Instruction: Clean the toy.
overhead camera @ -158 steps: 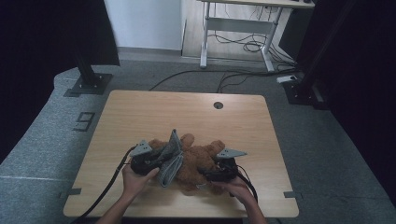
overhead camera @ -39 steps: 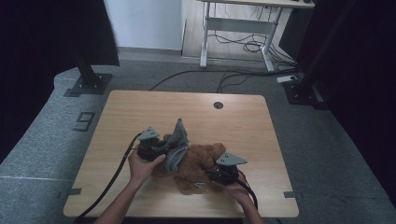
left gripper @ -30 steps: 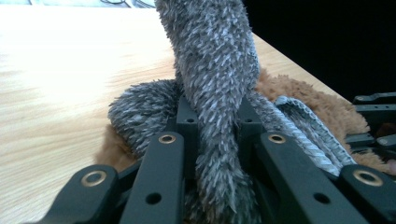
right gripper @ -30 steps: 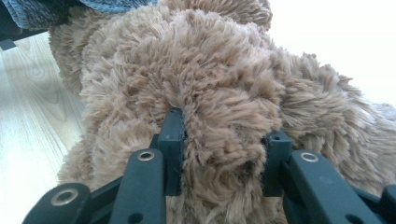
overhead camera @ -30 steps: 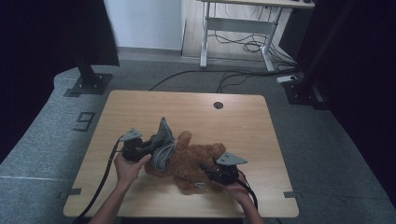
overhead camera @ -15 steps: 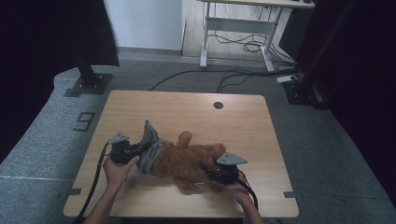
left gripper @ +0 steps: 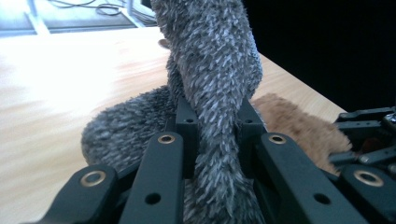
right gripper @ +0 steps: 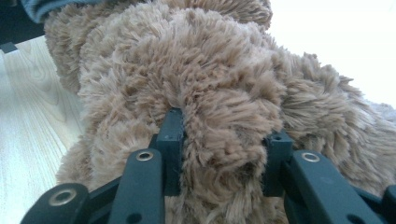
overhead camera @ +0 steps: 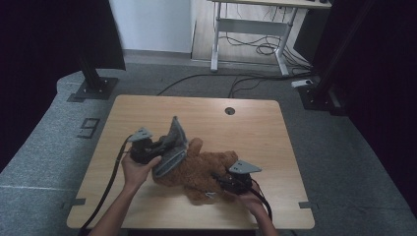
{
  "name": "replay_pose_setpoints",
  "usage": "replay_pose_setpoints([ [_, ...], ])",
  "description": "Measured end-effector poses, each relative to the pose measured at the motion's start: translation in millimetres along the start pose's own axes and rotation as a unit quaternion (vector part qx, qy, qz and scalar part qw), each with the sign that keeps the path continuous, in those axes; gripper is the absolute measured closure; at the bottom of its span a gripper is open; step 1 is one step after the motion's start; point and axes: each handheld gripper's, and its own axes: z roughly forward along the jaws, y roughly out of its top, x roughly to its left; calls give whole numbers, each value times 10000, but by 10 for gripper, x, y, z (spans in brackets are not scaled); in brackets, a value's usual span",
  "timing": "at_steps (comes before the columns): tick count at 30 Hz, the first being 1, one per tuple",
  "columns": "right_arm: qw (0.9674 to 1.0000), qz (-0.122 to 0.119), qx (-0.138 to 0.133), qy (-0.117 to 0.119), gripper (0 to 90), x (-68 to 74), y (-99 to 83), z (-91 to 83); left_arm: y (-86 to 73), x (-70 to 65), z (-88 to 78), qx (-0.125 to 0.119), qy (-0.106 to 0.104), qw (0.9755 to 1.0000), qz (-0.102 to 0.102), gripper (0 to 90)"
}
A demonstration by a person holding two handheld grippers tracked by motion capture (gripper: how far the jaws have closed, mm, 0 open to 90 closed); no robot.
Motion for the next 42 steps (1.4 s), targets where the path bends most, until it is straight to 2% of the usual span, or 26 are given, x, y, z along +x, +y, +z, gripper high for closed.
replay_pose_setpoints([
  [3, 10000, 3, -11, 0, 610, -1, -2, 0, 46, -67, 206, 314, -3, 9994, 108, 766],
  [6, 10000, 4, -23, 2, 604, 0, -4, -1, -44, -40, 353, 633, -17, 9980, 40, 760],
  [9, 10000, -1, -26, 27, 595, 5, -4, -3, -161, 5, 365, 678, -81, 9976, -88, 767],
  [12, 10000, -6, -38, 38, 530, 25, 9, -11, -236, 23, 317, 666, -204, 9974, -203, 777],
  [14, 10000, 5, -46, 85, 443, 32, 36, -42, -295, -6, 276, 645, -194, 9976, -151, 781],
  [16, 9996, 164, -105, 216, 374, 21, 80, -102, -363, -20, 230, 553, -218, 9981, -140, 784],
  [18, 9994, 237, -198, 165, 308, 14, 137, -181, -420, -21, 194, 461, -241, 9985, -167, 787],
  [20, 9991, 386, -159, 114, 251, -7, 193, -247, -468, -32, 157, 369, -278, 9988, -175, 788],
  [22, 9978, 591, -194, 218, 210, -23, 208, -271, -504, -70, 125, 311, -272, 9991, -118, 790],
  [25, 9968, 726, 99, 311, 131, -42, 174, -190, -557, -130, 78, 248, -280, 9993, -29, 790],
  [26, 9957, 788, 268, 399, 123, -48, 138, -122, -572, -143, 62, 230, -297, 9993, -22, 790],
  [28, 9924, 934, 440, 664, 85, -48, 80, -13, -602, -163, 32, 195, -347, 9992, -22, 791],
  [30, 9911, 881, 548, 831, 72, -6, 55, 83, -634, -174, 6, 152, -404, 9991, -48, 792],
  [31, 9921, 792, 568, 793, 75, 22, 58, 116, -651, -179, -6, 127, -411, 9991, -42, 792],
  [33, 9935, 655, 552, 747, 136, 59, 65, 143, -677, -186, -23, 79, -400, 9992, -15, 792],
  [34, 9949, 484, 556, 690, 195, 86, 64, 145, -681, -188, -26, 61, -392, 9992, -11, 792],
  [36, 9971, 136, 504, 561, 372, 135, 59, 132, -678, -190, -18, 21, -374, 9993, -2, 791],
  [37, 9977, 34, 466, 488, 431, 149, 62, 128, -669, -180, -5, -16, -354, 9994, -14, 791],
  [39, 9987, -42, 399, 328, 500, 167, 68, 144, -642, -151, 27, -66, -332, 9994, -46, 789],
  [42, 9996, 1, 278, 60, 520, 124, 83, 188, -544, -89, 107, -87, -297, 9995, -70, 786],
])
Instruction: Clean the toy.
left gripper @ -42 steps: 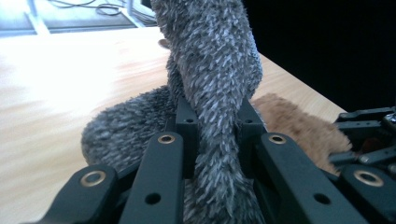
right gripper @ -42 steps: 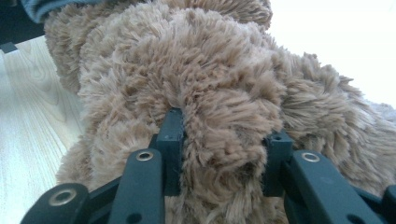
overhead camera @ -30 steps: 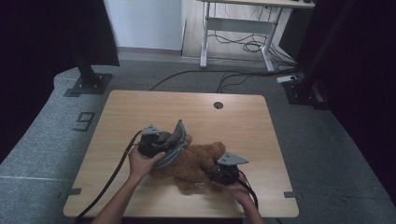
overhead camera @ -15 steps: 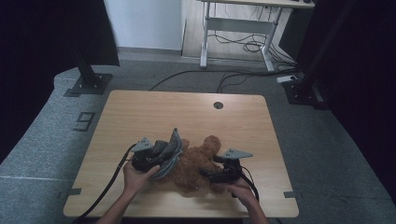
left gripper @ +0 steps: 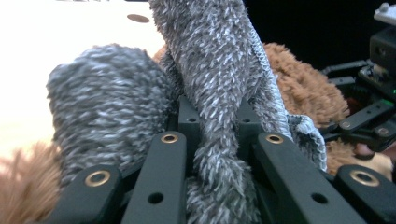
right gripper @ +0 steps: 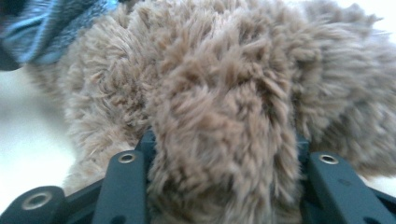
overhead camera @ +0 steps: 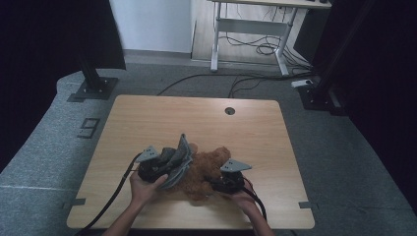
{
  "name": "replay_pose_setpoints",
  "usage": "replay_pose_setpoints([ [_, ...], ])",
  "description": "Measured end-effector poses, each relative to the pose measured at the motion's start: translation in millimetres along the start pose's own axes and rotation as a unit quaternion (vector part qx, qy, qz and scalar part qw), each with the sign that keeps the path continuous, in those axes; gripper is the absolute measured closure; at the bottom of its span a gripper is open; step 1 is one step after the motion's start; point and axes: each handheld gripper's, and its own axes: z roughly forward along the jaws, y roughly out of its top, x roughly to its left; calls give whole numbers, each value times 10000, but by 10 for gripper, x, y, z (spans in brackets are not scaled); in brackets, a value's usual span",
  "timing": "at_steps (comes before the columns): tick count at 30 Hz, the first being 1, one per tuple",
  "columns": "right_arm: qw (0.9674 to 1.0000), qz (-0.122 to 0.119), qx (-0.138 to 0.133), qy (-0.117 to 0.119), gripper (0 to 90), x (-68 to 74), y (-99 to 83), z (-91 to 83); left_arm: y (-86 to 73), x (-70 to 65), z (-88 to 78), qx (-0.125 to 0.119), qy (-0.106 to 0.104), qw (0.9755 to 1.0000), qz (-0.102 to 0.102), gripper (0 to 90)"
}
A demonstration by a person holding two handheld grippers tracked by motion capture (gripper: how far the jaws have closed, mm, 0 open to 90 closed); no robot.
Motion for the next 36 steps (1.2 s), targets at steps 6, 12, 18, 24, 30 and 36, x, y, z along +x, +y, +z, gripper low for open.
replay_pose_setpoints([
  [6, 9969, -69, -249, -742, 544, -185, 96, 154, 300, 170, 248, 129, 196, 9997, 33, 781],
  [12, 9936, -152, -358, -1058, 539, -400, 170, 222, 422, 270, 428, 100, 248, 9996, -88, 778],
  [18, 9935, -350, -617, -890, 508, -318, 47, 147, 282, 200, 313, 9, 102, 9999, -72, 780],
  [24, 9945, -523, -666, -617, 438, -169, -103, -10, 103, 92, 183, -119, -65, 9999, -58, 783],
  [30, 9967, -422, -571, -396, 286, -63, -185, -131, -57, -27, 70, -213, -95, 9997, 62, 785],
  [36, 9965, 207, -794, -182, 132, -122, -131, -267, -145, -61, 26, -265, -96, 9996, 89, 787],
])
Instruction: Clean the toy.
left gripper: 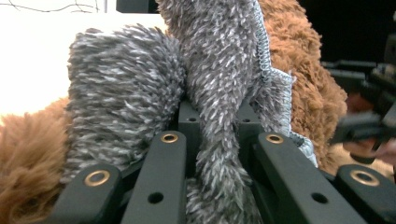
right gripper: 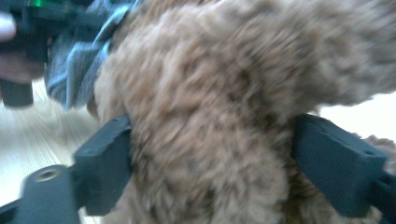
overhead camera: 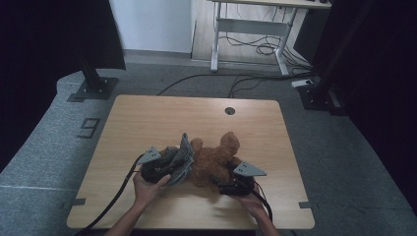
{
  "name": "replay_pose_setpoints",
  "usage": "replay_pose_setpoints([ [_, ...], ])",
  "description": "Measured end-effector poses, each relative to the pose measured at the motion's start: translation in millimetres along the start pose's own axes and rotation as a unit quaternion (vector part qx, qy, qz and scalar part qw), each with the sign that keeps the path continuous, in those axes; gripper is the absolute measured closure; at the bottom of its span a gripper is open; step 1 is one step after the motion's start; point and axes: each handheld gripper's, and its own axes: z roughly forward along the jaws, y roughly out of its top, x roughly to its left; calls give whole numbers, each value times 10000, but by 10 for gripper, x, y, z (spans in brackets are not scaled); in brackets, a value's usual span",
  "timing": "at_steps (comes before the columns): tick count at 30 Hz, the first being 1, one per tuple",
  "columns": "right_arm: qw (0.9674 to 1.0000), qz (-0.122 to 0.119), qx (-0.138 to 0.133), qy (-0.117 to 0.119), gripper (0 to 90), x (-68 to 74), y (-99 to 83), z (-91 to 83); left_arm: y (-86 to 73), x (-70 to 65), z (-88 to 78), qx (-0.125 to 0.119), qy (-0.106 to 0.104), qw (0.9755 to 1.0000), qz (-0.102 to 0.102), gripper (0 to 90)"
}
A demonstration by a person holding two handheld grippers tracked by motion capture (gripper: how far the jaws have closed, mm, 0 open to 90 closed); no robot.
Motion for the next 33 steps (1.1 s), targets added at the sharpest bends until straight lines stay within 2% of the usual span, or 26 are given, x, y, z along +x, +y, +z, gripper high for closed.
replay_pose_setpoints([
  [4, 9995, 168, 218, 130, 70, -87, 76, 81, -43, -16, -27, -28, -33, 10000, -20, 788],
  [7, 9986, 128, 364, 352, 127, -43, 52, 166, -57, -20, -54, -29, -77, 9999, -75, 787],
  [9, 9987, -78, 417, 267, 188, 18, 14, 192, -49, -24, -73, -8, -112, 9998, -137, 786],
  [11, 9989, -168, 378, 235, 261, 36, -13, 169, -1, -50, -84, 7, -114, 9998, -159, 783],
  [13, 9988, -351, 326, 115, 335, 64, -37, 148, 101, -110, -84, 46, -91, 9999, -99, 777],
  [15, 9984, -505, 266, -59, 388, 101, -71, 143, 235, -185, -46, 85, -154, 9998, -81, 774],
  [18, 9973, -664, 222, -211, 419, 128, -95, 140, 470, -325, 70, 81, -247, 9996, 68, 771],
  [21, 9963, -800, 195, -249, 422, 142, -101, 136, 713, -475, 246, 40, -368, 9991, 198, 765],
  [24, 9959, -841, 198, -252, 422, 147, -102, 136, 908, -628, 472, 88, -617, 9980, 135, 762],
  [25, 9959, -847, 202, -263, 421, 153, -101, 137, 947, -678, 560, 172, -587, 9980, 178, 761],
  [27, 9958, -844, 192, -285, 421, 159, -99, 141, 972, -729, 754, 391, -455, 9980, 182, 761],
  [29, 9955, -864, 201, -326, 421, 167, -99, 141, 943, -733, 912, 649, -332, 9971, 201, 762],
  [30, 9954, -873, 205, -333, 421, 170, -99, 140, 897, -722, 993, 778, -206, 9964, 254, 763],
  [32, 9947, -910, 279, -395, 423, 177, -107, 137, 827, -682, 1040, 953, -179, 9950, 257, 768],
  [33, 9945, -915, 309, -402, 425, 176, -119, 142, 807, -680, 1030, 991, -110, 9943, 368, 769],
])
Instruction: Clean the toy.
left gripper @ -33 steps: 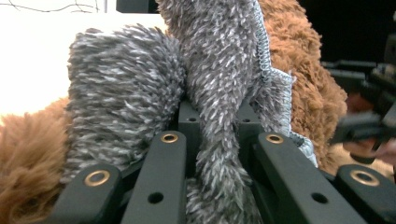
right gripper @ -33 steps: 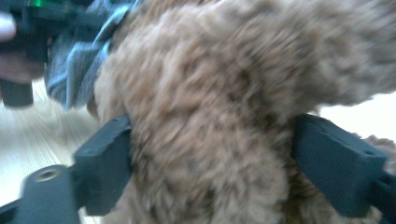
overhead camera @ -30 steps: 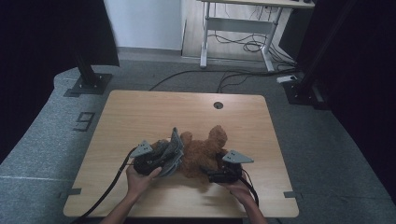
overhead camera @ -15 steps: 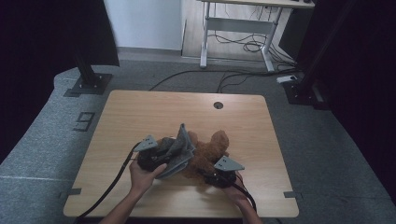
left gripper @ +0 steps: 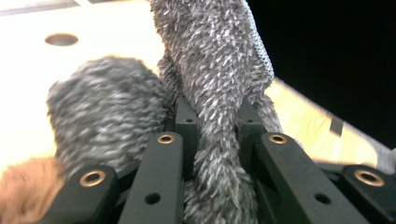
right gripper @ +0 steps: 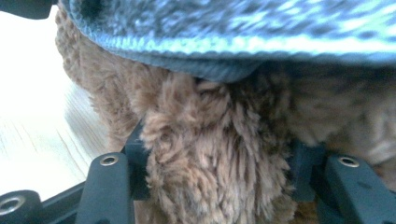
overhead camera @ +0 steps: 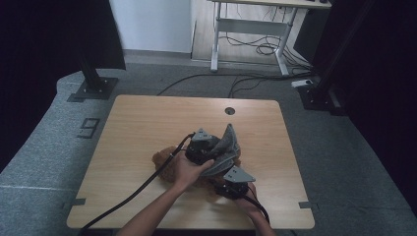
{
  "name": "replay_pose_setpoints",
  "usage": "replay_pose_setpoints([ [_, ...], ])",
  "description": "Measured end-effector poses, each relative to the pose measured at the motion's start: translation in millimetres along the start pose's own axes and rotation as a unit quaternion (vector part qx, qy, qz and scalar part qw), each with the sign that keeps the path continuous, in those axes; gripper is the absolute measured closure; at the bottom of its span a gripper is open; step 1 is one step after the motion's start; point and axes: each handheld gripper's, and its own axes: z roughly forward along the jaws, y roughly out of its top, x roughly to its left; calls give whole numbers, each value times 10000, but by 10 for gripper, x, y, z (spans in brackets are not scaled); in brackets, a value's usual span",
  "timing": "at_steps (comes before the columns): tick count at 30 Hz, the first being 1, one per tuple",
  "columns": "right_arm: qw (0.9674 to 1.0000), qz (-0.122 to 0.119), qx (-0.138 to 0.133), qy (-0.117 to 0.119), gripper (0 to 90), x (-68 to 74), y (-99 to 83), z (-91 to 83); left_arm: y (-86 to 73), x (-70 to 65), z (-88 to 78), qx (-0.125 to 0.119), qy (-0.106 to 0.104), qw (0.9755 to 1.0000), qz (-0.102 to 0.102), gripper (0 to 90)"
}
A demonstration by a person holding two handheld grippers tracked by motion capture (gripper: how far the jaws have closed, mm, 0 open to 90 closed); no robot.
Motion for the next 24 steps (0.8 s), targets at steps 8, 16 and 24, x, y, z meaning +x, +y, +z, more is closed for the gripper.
replay_pose_setpoints([
  [8, 9999, -29, 28, -107, 439, 24, -24, -9, -197, 144, -332, 73, 498, 9984, 271, 771],
  [16, 9998, 96, 60, -162, 451, 4, -25, 7, -478, 397, -749, -239, 543, 9982, 71, 777],
  [24, 9997, 188, 38, -169, 458, -12, -37, 3, -554, 544, -1062, -505, 814, 9954, -94, 778],
])
